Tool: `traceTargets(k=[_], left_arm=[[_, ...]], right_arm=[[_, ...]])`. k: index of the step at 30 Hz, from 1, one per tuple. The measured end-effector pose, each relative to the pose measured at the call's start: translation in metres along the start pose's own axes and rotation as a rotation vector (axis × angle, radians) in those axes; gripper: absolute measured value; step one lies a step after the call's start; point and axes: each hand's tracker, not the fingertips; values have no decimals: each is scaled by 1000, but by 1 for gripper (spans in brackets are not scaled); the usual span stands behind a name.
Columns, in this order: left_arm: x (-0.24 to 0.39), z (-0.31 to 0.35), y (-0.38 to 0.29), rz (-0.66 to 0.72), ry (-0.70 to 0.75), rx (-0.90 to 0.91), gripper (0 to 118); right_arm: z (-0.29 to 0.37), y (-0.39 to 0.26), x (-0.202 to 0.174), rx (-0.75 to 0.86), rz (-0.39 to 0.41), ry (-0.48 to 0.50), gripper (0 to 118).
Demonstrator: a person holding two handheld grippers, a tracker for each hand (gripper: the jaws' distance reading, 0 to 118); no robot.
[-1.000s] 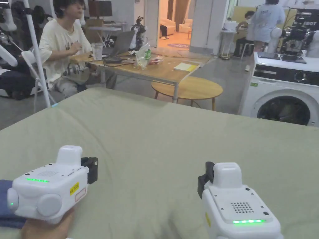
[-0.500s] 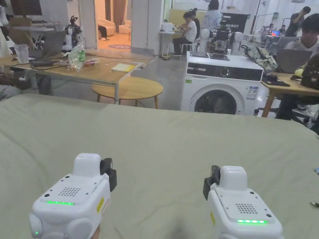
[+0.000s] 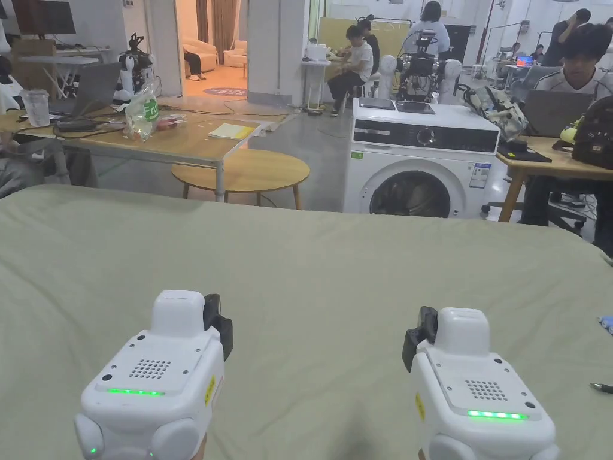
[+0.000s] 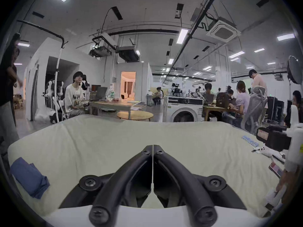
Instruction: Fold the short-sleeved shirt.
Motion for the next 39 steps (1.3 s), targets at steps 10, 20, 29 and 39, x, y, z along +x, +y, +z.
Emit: traceTargets(k=[10, 20, 29, 39], left_arm=[[-9, 5, -1, 54, -39, 6, 0], [-10, 7, -5, -55, 70, 11, 0], [-12, 5, 1, -12, 41, 8, 59], [-17, 3, -3, 17, 0, 54, 74]], right_arm=[[3, -7, -4, 0, 20, 5, 0], [4, -10, -5, -4, 11, 5, 0], [2, -4, -8, 13, 22, -24, 76], [-1, -2, 2, 0, 0, -41, 77]])
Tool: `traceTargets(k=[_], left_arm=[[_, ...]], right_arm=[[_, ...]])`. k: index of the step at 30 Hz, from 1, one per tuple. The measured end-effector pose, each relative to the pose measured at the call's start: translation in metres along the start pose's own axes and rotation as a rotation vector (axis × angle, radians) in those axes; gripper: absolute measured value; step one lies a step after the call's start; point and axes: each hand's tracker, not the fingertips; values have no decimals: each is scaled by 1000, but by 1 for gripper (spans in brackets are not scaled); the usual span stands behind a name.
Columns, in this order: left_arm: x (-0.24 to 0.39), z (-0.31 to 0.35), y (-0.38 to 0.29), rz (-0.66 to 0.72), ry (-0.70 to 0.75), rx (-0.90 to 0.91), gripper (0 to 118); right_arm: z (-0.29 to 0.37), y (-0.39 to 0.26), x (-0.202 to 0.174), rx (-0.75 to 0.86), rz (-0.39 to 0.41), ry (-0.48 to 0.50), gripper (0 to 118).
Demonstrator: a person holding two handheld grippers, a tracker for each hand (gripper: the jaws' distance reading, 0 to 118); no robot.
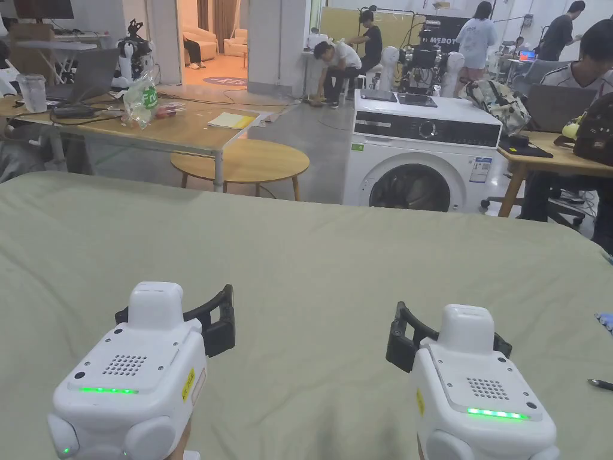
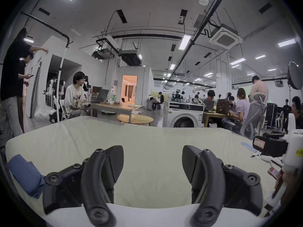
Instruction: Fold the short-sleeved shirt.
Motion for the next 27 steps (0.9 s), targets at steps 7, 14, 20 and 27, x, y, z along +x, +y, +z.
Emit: traceTargets(k=[7, 14, 20, 27], left_arm=[[0, 0, -5, -65, 86, -9, 74], [2, 6, -11, -119, 78, -20, 74], [3, 8, -6, -134, 75, -3, 74], [0, 6, -2, -120, 72, -3, 74]], right_arm=[[0, -1, 2, 15, -19, 76, 77], [-7, -1, 2, -62, -122, 22, 77], [-8, 6, -9, -32, -43, -67, 77], [-7, 13, -19, -51, -29, -63, 77]])
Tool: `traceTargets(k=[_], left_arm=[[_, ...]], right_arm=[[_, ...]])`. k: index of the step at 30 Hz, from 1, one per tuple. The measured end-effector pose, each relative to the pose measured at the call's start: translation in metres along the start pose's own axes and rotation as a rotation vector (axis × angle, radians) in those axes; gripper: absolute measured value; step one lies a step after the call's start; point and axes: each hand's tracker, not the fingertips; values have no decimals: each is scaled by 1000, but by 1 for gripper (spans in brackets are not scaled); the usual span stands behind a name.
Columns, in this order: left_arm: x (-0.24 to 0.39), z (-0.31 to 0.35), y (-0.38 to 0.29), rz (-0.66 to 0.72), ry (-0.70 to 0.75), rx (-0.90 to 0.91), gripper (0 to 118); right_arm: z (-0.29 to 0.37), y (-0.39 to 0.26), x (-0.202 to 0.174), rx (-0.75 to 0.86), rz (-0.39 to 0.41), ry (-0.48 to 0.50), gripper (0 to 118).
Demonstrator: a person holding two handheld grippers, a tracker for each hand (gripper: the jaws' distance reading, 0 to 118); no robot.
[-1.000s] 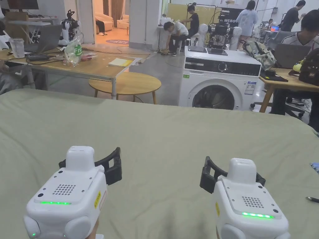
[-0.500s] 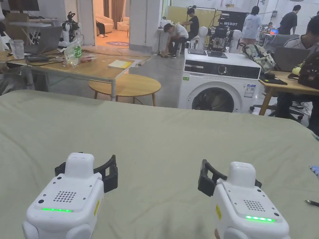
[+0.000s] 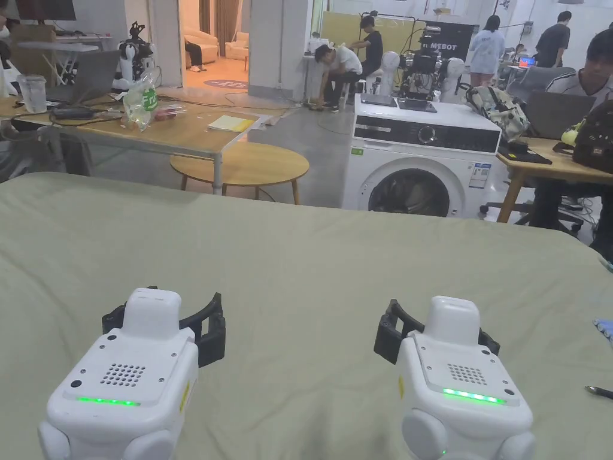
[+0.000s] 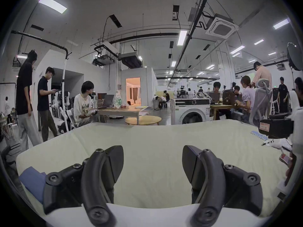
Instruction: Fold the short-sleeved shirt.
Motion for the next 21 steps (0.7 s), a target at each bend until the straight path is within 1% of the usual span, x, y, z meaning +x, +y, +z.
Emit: traceTargets(k=[4, 8, 18, 21], left_arm=[[-3, -1, 0, 20, -11, -13, 74], [-5, -2, -2, 32, -15, -25, 74], [-5, -5, 0, 28, -18, -29, 74], [-5, -5, 0, 28, -13, -28, 74]], right_arm=[[0, 1, -1, -20, -30, 2, 77], [-2, 2, 2, -46, -64, 38, 77], [-6, 2, 2, -52, -53, 28, 77], [-7, 1, 0, -53, -35, 34, 77]])
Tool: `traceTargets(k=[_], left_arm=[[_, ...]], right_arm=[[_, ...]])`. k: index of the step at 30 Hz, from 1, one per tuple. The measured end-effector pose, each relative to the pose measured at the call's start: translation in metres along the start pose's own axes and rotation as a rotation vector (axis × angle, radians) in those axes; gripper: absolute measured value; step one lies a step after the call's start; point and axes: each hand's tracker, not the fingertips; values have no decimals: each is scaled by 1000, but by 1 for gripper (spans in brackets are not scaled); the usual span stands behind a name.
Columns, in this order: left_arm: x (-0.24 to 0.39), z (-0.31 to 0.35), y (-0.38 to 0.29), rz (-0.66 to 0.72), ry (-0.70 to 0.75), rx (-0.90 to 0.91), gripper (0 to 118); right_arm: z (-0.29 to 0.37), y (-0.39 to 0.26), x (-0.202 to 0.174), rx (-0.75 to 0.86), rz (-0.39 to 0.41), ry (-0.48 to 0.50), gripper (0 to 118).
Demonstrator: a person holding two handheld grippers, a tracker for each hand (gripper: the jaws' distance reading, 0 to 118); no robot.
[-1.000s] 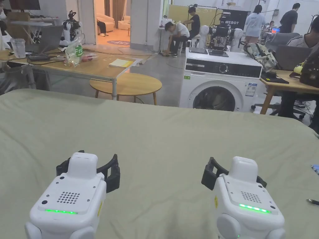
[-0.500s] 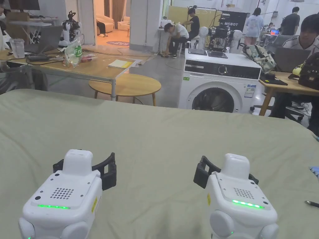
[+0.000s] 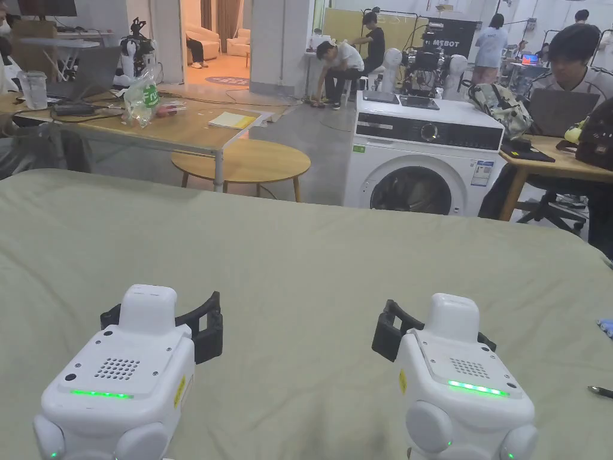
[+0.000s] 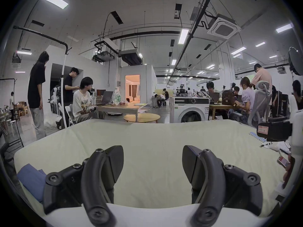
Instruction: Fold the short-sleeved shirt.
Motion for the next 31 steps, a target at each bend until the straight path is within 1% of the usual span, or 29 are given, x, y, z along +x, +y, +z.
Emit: traceTargets(k=[3, 7, 11, 20, 27, 31], left_arm=[[-1, 0, 0, 15, -6, 5, 74], [-4, 0, 0, 40, -29, 8, 74], [-2, 0, 1, 24, -10, 5, 74], [-4, 0, 2, 14, -17, -5, 74], [-6, 1, -2, 26, -21, -19, 74], [-5, 2, -2, 24, -28, -20, 74]], right_arm=[[-1, -2, -1, 1, 14, 4, 77], [-2, -3, -2, -2, 12, 0, 77], [-3, -2, -4, -13, 10, -4, 77], [-2, -1, -4, -26, 15, -3, 77], [1, -4, -5, -23, 40, 11, 77], [2, -5, -7, -13, 80, -4, 77]])
